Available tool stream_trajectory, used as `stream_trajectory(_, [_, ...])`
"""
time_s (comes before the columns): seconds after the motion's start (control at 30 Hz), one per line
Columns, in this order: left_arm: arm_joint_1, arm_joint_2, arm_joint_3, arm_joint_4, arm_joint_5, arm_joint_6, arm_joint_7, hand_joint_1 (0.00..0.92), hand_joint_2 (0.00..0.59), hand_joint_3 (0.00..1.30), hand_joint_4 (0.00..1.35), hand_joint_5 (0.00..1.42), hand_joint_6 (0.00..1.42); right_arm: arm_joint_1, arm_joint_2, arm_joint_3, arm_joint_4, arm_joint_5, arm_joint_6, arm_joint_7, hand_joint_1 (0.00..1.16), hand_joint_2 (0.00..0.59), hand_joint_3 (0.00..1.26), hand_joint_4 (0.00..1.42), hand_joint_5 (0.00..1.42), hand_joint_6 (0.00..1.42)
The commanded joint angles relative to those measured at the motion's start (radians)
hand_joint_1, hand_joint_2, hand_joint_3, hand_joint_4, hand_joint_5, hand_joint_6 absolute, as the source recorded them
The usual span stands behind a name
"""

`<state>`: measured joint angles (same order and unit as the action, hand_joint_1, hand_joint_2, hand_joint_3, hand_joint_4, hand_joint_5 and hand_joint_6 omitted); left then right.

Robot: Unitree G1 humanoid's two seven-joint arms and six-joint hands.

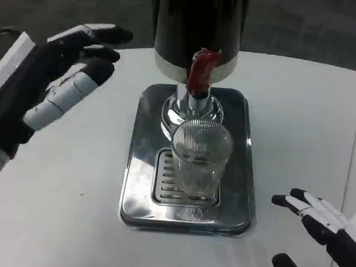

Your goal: Grasp the cup under the faucet to collect the drink, then remove the cup.

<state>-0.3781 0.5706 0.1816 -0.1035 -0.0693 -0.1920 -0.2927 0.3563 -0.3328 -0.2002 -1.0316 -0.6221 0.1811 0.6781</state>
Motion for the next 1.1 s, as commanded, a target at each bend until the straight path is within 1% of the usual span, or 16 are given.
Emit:
stream_trajectory(0.03, [-0.039,0.008,0.001,-0.042,-0.108,0.116,-0.084,0.000,0.094,0.26,0.21,0.31,0.21,0.012,-0.006,0.000,-0.016,0.006,-0.006,-0.019,0.34,0.493,0.11,0.00,0.00,0.08])
stream_trajectory(0.07, [-0.061,0.008,-0.007,-0.043,-0.141,0.154,-0.111,0.000,0.095,0.24,0.19,0.31,0.21,0.014,-0.006,-0.002,-0.016,0.006,-0.009,-0.022,0.34,0.493,0.11,0.00,0.00,0.08])
stream_trajectory(0.17, [-0.101,0.005,-0.020,-0.043,-0.191,0.225,-0.161,0.000,0.096,0.19,0.15,0.28,0.21,0.030,-0.003,-0.011,-0.016,0.011,-0.028,-0.028,0.34,0.493,0.11,0.00,0.00,0.07])
stream_trajectory(0.33, [-0.185,-0.003,-0.071,-0.026,-0.226,0.331,-0.237,0.000,0.089,0.16,0.11,0.25,0.21,0.049,0.004,-0.039,-0.016,0.030,-0.064,-0.038,0.34,0.493,0.11,0.00,0.00,0.07])
stream_trajectory(0.43, [-0.234,-0.003,-0.114,-0.014,-0.217,0.372,-0.287,0.000,0.090,0.16,0.10,0.25,0.20,0.056,0.008,-0.048,-0.016,0.037,-0.078,-0.039,0.34,0.493,0.11,0.00,0.00,0.07])
stream_trajectory(0.5, [-0.259,-0.005,-0.136,-0.007,-0.202,0.381,-0.304,0.000,0.091,0.16,0.10,0.24,0.20,0.063,0.010,-0.053,-0.016,0.041,-0.086,-0.040,0.34,0.493,0.11,0.00,0.00,0.07])
stream_trajectory(0.63, [-0.292,-0.008,-0.154,0.007,-0.182,0.393,-0.317,0.000,0.091,0.16,0.10,0.24,0.20,0.074,0.015,-0.063,-0.016,0.050,-0.103,-0.043,0.34,0.493,0.11,0.00,0.00,0.07])
stream_trajectory(0.73, [-0.327,0.004,-0.179,0.025,-0.143,0.391,-0.322,0.000,0.093,0.15,0.09,0.22,0.18,0.083,0.019,-0.066,-0.016,0.055,-0.117,-0.045,0.34,0.493,0.11,0.00,0.00,0.07])
stream_trajectory(0.8, [-0.349,0.004,-0.193,0.039,-0.125,0.393,-0.332,0.000,0.091,0.15,0.09,0.22,0.18,0.086,0.023,-0.069,-0.016,0.057,-0.127,-0.046,0.34,0.493,0.11,0.00,0.00,0.07])
stream_trajectory(1.1, [-0.429,-0.017,-0.237,0.110,-0.085,0.376,-0.373,0.000,0.095,0.15,0.09,0.21,0.17,0.104,0.040,-0.087,-0.016,0.069,-0.148,-0.047,0.34,0.493,0.11,0.00,0.00,0.07])
